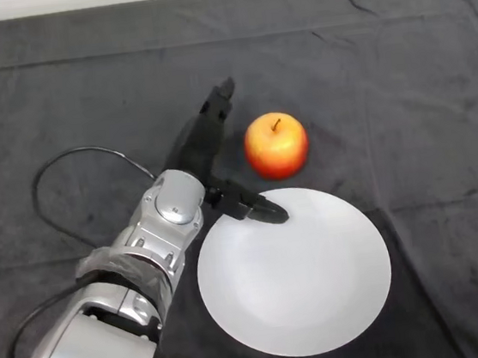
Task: Move the apple to the plate
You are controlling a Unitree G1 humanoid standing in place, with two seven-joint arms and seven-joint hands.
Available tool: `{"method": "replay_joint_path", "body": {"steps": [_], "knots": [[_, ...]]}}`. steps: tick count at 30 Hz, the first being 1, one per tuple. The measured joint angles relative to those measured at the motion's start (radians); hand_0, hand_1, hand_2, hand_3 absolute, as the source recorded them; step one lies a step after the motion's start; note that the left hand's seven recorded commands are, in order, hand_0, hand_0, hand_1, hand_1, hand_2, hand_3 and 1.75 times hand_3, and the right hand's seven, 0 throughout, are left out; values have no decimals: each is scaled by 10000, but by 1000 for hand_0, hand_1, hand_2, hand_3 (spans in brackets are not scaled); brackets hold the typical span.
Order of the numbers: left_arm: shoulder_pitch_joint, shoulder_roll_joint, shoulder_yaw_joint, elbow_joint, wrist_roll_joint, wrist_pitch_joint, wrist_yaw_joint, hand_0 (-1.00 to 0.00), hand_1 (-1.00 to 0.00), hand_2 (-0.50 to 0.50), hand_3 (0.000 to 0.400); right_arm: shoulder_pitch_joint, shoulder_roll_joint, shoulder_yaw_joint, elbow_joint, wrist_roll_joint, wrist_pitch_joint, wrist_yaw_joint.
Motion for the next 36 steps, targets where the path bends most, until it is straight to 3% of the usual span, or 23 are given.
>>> {"method": "replay_joint_path", "body": {"steps": [13, 25, 28, 29, 30, 31, 32, 33, 36], "knots": [[-700, -131, -943, -2, -342, 442, -263, 0, 0, 0, 0, 0, 0, 0, 0, 0, 0, 0], [-704, -148, -1822, -5, -318, 825, -209, 0, 0, 0, 0, 0, 0, 0, 0, 0, 0, 0], [-704, -135, -2159, -8, -306, 938, -180, -424, 0, -212, 169, 0, 0, 0, 0, 0, 0, 0], [-704, -138, -2184, -8, -297, 968, -171, -898, 0, -449, 359, 0, 0, 0, 0, 0, 0, 0], [-704, -137, -2190, -11, -292, 982, -136, -1000, -59, -471, 400, 0, 0, 0, 0, 0, 0, 0], [-706, -126, -2193, -64, -291, 999, -15, -1000, -533, -233, 400, 0, 0, 0, 0, 0, 0, 0], [-721, -114, -2205, -119, -289, 1032, 38, -1000, -694, -153, 400, 0, 0, 0, 0, 0, 0, 0], [-747, -115, -2206, -134, -288, 1049, 97, -1000, -1000, 0, 400, 0, 0, 0, 0, 0, 0, 0], [-987, -83, -2500, -135, -276, 1161, 280, -1000, -1000, 0, 400, 0, 0, 0, 0, 0, 0, 0]]}}
